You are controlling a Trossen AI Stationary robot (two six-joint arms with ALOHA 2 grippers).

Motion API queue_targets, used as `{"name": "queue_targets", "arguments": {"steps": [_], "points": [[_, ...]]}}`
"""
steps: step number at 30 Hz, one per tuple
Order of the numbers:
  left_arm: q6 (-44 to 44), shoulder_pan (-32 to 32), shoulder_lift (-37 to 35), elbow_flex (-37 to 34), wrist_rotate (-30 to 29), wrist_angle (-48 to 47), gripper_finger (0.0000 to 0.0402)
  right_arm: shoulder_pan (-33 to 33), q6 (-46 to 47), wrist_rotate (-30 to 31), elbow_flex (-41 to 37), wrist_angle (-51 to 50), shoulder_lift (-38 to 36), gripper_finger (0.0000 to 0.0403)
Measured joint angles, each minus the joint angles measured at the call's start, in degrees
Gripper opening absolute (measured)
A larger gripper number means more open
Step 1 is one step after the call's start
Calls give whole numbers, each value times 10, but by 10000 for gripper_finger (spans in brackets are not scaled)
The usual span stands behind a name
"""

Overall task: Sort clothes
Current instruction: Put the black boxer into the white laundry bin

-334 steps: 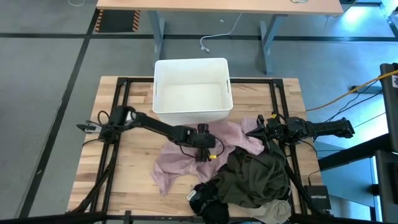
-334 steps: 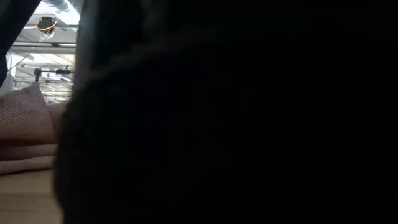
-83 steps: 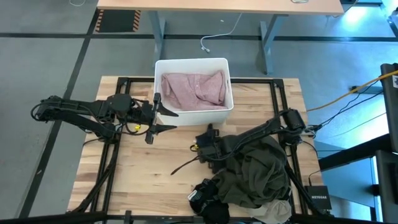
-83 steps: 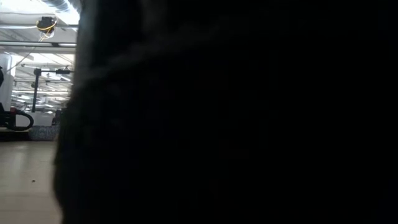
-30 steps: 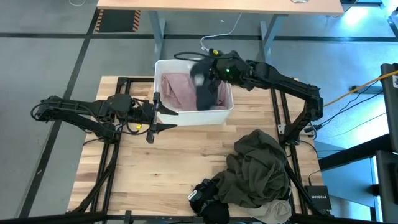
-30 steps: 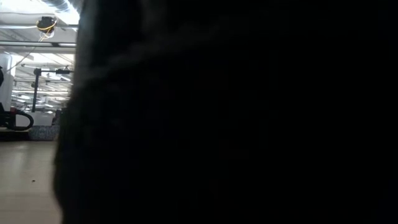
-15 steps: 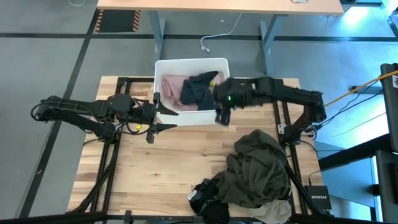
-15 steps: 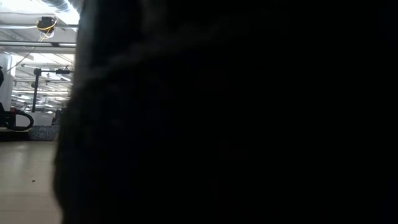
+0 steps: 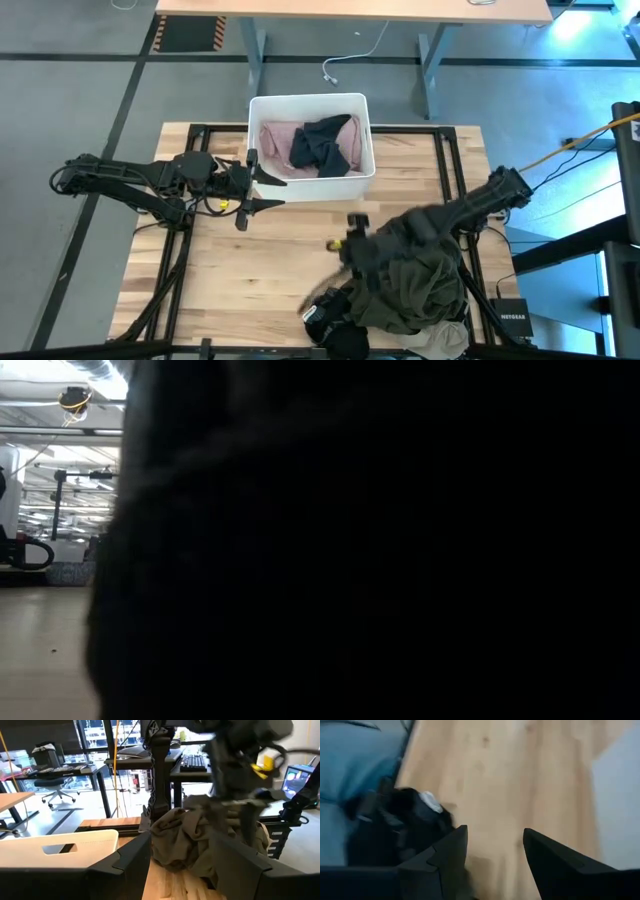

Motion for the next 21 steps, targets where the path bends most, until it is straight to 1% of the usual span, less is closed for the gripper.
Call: {"name": "queue_targets", "arguments": {"steps": [2, 4, 6, 9, 15, 18, 21], "points": [[-12, 0, 0, 0, 0, -1, 194, 18, 13, -9, -33, 67, 4, 208], [-25, 0, 0, 0, 0, -6, 194, 33, 26, -33, -52, 136, 21, 208], [-35, 0, 0, 0, 0, -8, 194, 47, 28, -69, -53, 180, 52, 208], [-41, 0, 0, 0, 0, -7, 194, 64, 27, -105, -53, 219, 98, 208], [-32, 0, 0, 0, 0, -8, 194, 80, 27, -178, -49, 227, 172, 208], [-27, 0, 0, 0, 0, -8, 194, 86, 25, -170, -46, 221, 191, 208], [-27, 0, 0, 0, 0, -9, 194, 92, 6, -139, -46, 190, 213, 208]]}}
